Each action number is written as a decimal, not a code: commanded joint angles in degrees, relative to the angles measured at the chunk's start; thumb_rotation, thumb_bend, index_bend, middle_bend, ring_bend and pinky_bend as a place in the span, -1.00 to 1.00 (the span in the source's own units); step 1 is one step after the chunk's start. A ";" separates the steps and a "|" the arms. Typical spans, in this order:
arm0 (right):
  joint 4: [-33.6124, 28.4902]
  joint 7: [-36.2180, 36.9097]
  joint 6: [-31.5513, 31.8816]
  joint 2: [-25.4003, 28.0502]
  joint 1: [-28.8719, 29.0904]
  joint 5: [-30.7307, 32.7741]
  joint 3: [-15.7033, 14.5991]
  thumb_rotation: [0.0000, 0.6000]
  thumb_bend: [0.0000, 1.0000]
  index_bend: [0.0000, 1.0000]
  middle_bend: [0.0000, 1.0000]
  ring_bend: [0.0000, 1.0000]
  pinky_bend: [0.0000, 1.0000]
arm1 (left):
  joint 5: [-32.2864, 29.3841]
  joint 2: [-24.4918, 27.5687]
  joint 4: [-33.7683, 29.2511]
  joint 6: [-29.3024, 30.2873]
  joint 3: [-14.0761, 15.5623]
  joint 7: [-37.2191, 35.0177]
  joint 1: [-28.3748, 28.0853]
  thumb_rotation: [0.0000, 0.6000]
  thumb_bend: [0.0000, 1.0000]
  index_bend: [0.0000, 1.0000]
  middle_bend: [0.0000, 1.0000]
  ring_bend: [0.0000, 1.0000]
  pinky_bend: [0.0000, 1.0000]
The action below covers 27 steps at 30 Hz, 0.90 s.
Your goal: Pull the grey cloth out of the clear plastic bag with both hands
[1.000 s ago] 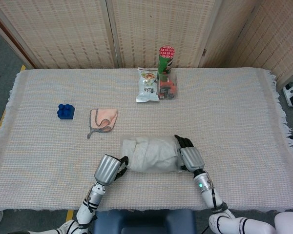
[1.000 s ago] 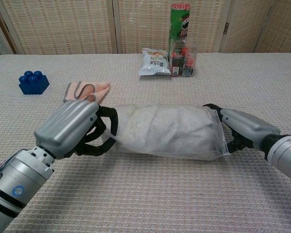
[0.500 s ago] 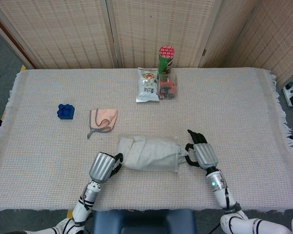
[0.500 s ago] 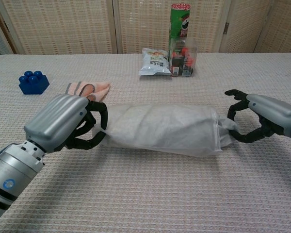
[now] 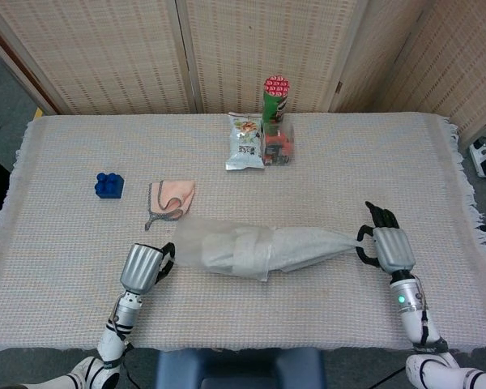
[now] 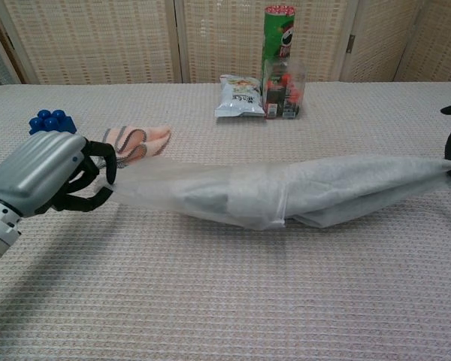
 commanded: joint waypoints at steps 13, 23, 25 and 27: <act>8.21 7.54 -1.20 5.55 -3.10 6.03 3.47 1.00 0.37 0.41 -0.97 -1.00 -1.00 | -2.55 2.55 4.85 0.22 -0.58 -2.77 1.84 1.00 0.22 0.50 1.00 1.00 1.00; 5.55 14.08 -3.90 9.58 -4.21 3.61 2.92 1.00 -0.10 -0.34 -1.00 -1.00 -1.00 | -3.36 3.91 -1.10 -2.16 -0.09 -0.35 1.61 1.00 -0.12 -0.16 1.00 1.00 1.00; 3.73 14.83 -3.82 10.46 -4.35 1.60 2.08 1.00 -0.30 -0.90 -1.00 -1.00 -1.00 | -3.41 4.93 -5.17 -3.12 -0.25 1.38 1.04 1.00 -0.47 -0.60 1.00 1.00 1.00; 1.48 14.65 -2.92 11.50 -4.52 -0.90 1.13 1.00 -0.44 -1.00 -1.00 -1.00 -1.00 | -3.72 6.62 -10.63 -4.28 -0.70 3.27 0.39 1.00 -0.61 -0.76 0.96 0.92 1.00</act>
